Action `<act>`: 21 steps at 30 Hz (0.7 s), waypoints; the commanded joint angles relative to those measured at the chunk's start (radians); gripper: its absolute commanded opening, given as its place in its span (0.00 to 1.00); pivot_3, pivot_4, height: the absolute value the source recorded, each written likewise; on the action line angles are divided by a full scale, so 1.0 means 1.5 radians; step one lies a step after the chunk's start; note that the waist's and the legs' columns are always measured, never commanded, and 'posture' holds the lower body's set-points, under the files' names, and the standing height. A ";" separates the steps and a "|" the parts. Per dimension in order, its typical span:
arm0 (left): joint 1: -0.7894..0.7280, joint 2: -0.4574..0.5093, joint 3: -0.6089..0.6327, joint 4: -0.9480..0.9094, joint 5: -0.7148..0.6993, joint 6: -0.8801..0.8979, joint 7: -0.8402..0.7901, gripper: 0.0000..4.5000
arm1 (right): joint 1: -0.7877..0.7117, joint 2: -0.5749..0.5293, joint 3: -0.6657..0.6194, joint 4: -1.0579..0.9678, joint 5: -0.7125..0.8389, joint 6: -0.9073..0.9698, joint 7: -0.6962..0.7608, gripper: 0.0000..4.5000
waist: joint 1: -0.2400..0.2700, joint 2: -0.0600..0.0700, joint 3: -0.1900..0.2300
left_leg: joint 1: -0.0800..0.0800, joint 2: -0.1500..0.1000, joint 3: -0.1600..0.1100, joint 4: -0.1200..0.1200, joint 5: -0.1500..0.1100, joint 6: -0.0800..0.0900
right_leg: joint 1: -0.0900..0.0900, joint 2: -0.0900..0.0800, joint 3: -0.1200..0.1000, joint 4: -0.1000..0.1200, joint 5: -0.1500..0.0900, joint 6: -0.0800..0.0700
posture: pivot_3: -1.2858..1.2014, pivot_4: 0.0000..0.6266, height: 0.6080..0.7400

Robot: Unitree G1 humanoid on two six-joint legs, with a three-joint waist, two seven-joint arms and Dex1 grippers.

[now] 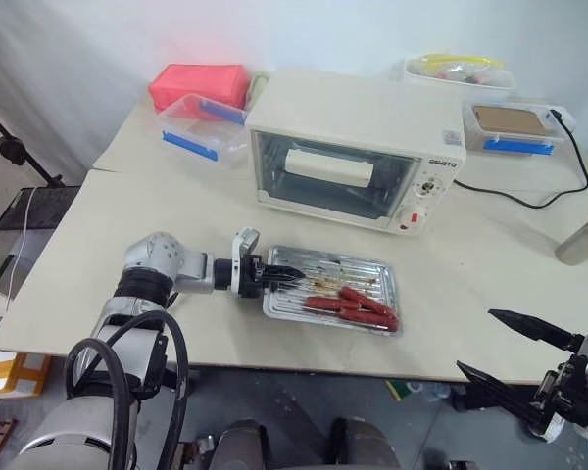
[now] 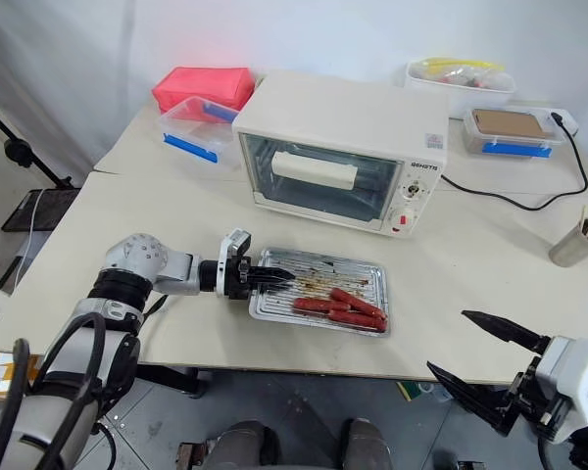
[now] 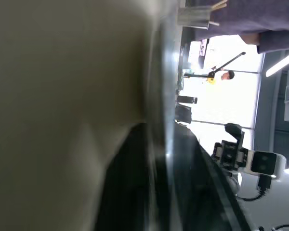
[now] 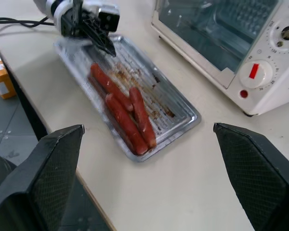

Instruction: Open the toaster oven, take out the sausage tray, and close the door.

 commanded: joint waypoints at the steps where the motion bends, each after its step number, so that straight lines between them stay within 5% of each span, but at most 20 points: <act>1: 0.028 0.021 0.003 -0.019 0.037 0.006 -0.035 0.50 | -0.009 -0.009 0.003 -0.005 0.011 0.000 0.000 1.00 | -0.006 0.000 0.000 | 0.000 0.000 0.000 0.000 0.000 0.000 | 0.000 0.000 0.000 0.000 0.000 0.000 | 0.52 0.24 1.00; 8: 0.098 0.126 0.005 -0.163 0.070 -0.037 -0.115 0.97 | -0.049 -0.021 0.035 0.018 0.004 0.004 0.008 1.00 | -0.031 0.000 0.000 | 0.001 0.001 -0.001 -0.003 0.001 -0.001 | -0.002 0.002 0.001 0.001 0.000 0.000 | 0.52 0.24 1.00; 16: 0.299 0.306 0.009 -0.379 0.179 -0.408 -0.339 0.99 | -0.104 -0.047 0.069 0.058 0.002 0.005 0.028 1.00 | -0.040 -0.001 0.001 | 0.002 0.002 -0.001 -0.008 0.002 -0.003 | -0.006 0.003 0.003 0.001 -0.001 -0.002 | 0.52 0.24 1.00; 21: 0.447 0.326 0.115 -0.410 0.271 -0.828 -0.424 0.99 | -0.149 -0.076 0.089 0.095 0.005 0.008 0.059 1.00 | -0.034 -0.001 0.002 | 0.001 0.001 0.001 -0.008 0.000 -0.001 | -0.006 0.001 0.004 -0.001 -0.001 -0.002 | 0.52 0.24 1.00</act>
